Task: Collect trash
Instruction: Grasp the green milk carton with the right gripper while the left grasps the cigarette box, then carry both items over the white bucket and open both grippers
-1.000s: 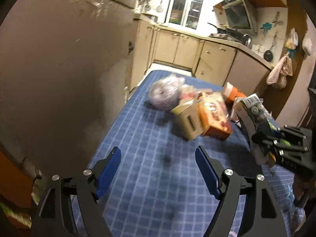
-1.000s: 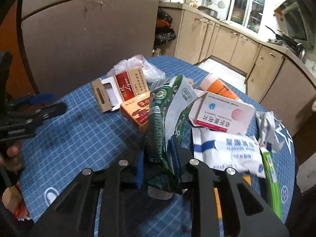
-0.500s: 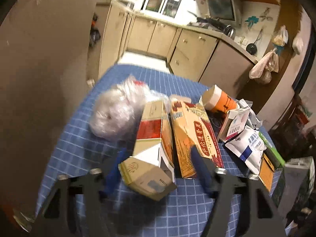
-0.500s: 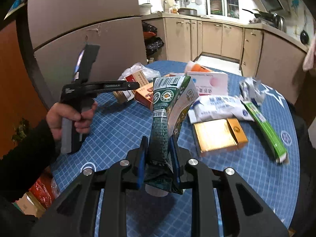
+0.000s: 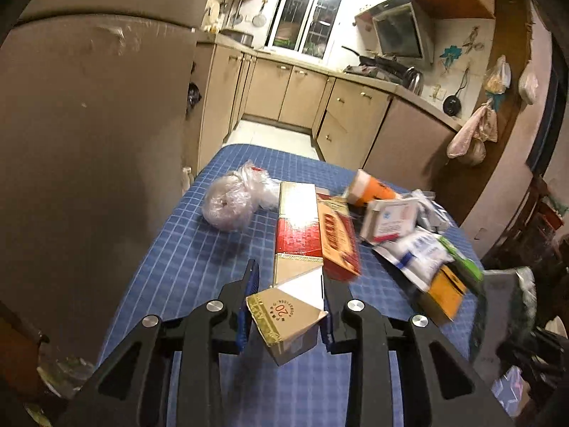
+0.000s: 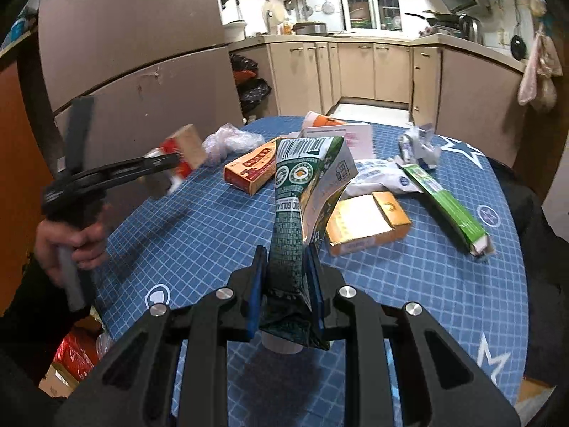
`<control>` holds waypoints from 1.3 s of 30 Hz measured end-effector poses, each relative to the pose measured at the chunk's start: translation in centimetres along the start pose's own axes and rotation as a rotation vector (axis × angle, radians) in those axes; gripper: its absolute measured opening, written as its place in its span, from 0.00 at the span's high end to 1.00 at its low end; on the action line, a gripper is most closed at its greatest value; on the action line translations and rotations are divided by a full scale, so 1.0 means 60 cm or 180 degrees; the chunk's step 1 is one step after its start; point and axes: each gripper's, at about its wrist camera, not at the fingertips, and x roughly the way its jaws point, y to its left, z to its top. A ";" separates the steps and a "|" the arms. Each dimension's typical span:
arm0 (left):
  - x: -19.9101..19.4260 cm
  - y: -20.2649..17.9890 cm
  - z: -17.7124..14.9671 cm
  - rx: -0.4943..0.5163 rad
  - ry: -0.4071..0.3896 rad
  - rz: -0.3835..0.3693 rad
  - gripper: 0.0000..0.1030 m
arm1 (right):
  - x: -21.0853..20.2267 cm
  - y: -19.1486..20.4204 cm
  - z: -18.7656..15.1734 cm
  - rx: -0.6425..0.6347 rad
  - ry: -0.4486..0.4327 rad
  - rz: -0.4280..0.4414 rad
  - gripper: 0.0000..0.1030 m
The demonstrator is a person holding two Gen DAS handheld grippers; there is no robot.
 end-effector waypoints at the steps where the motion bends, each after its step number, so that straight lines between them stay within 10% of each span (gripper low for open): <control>1: -0.011 -0.006 -0.004 0.0025 -0.0013 0.0010 0.69 | -0.005 -0.001 -0.002 0.0015 -0.0012 -0.0023 0.80; 19: -0.117 -0.189 -0.093 0.0658 -0.0120 0.0258 0.69 | -0.110 -0.024 -0.073 0.0260 -0.0215 -0.0502 0.80; 39: -0.128 -0.433 -0.111 0.1321 -0.0280 -0.0390 0.69 | -0.284 -0.143 -0.136 0.0839 -0.0609 -0.1347 0.80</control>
